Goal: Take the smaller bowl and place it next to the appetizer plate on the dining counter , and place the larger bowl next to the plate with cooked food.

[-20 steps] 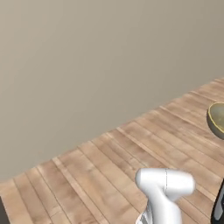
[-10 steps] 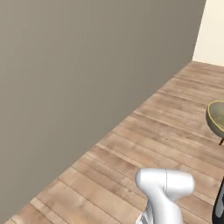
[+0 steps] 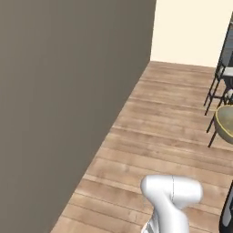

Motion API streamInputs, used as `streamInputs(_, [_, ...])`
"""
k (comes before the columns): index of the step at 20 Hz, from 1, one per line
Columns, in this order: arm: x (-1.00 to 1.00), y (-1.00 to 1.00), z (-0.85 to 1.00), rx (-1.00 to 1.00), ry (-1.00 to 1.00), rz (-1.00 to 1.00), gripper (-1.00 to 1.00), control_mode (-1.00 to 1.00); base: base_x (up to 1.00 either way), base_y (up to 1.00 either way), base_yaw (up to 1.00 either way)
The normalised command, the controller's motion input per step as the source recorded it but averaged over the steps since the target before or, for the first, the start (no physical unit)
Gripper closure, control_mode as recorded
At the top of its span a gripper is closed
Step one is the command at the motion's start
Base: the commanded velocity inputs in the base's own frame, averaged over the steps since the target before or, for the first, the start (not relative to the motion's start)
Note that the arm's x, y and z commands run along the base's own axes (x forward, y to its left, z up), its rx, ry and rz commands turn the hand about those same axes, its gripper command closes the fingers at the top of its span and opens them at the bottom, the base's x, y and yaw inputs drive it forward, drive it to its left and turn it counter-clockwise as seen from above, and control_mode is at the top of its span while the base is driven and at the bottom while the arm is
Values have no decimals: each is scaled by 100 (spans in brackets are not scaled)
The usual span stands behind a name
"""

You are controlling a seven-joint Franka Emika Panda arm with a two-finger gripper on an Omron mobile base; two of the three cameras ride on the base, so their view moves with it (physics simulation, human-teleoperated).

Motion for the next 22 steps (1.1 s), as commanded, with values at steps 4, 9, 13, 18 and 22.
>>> streamInputs(4, [0, 0, 0, 0, 0, 0, 100, 100, 100, 36, -51])
streamInputs(9, [0, 0, 0, 0, 0, 0, 100, 100, 100, 37, -47])
streamInputs(13, [0, 0, 0, 0, 0, 0, 100, 100, 100, 38, -46])
streamInputs(18, [0, 0, 0, 0, 0, 0, 100, 100, 100, 51, -44])
streamInputs(22, [0, 0, 0, 0, 0, 0, 100, 100, 100, 73, -29])
